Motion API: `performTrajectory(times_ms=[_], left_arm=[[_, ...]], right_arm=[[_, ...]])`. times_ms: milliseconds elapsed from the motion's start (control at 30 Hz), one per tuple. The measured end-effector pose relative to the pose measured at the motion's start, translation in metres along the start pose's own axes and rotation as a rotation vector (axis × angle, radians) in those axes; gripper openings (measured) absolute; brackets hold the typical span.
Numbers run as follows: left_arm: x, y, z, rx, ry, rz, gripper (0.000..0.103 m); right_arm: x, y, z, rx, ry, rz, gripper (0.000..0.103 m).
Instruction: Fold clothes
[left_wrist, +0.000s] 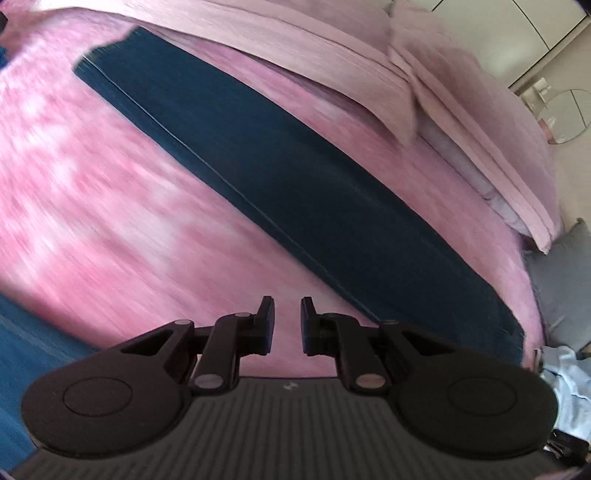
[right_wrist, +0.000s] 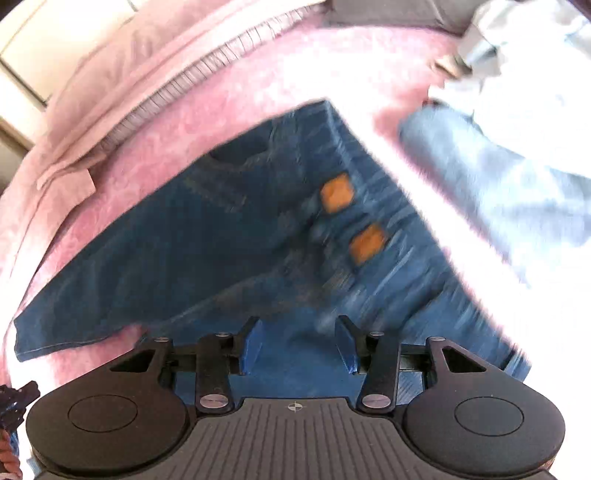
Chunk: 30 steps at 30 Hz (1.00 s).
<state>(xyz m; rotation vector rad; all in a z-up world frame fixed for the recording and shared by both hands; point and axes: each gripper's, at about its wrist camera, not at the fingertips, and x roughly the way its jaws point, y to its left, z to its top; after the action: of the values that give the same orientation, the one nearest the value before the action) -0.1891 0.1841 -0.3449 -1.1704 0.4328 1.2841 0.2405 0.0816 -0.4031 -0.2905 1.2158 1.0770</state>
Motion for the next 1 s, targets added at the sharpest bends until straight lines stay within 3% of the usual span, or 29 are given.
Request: performTrajectory(times_ms=[167, 333, 500, 667, 700, 733, 800, 933, 1000], left_arm=[[0.012, -0.067, -0.043, -0.032, -0.034, 0.009, 0.010], [0.023, -0.113, -0.058, -0.072, -0.071, 0.000, 0.010], [0.026, -0.129, -0.061, -0.099, -0.076, 0.022, 0.011], [0.032, -0.137, -0.066, -0.096, -0.069, 0.062, 0.011], [0.033, -0.137, -0.067, -0.099, -0.065, 0.071, 0.011], [0.035, -0.137, -0.068, -0.102, -0.063, 0.077, 0.011], [0.036, -0.137, -0.069, -0.103, -0.062, 0.089, 0.011], [0.040, -0.140, -0.068, -0.075, -0.065, 0.098, 0.011], [0.044, -0.140, -0.069, -0.063, -0.055, 0.108, 0.011]], right_arm=[[0.012, -0.041, 0.063, -0.139, -0.009, 0.132, 0.048], [0.045, -0.063, 0.136, -0.258, 0.019, 0.254, 0.048], [0.096, -0.074, 0.174, -0.201, 0.077, 0.329, 0.048], [0.136, -0.091, 0.187, -0.081, 0.165, 0.433, 0.047], [0.139, -0.093, 0.188, -0.065, 0.174, 0.478, 0.022], [0.141, -0.095, 0.190, -0.051, 0.187, 0.529, 0.009], [0.131, -0.091, 0.193, -0.075, 0.138, 0.575, 0.002], [0.088, -0.078, 0.204, -0.136, -0.071, 0.669, 0.001], [0.093, -0.084, 0.210, -0.123, -0.119, 0.599, 0.000]])
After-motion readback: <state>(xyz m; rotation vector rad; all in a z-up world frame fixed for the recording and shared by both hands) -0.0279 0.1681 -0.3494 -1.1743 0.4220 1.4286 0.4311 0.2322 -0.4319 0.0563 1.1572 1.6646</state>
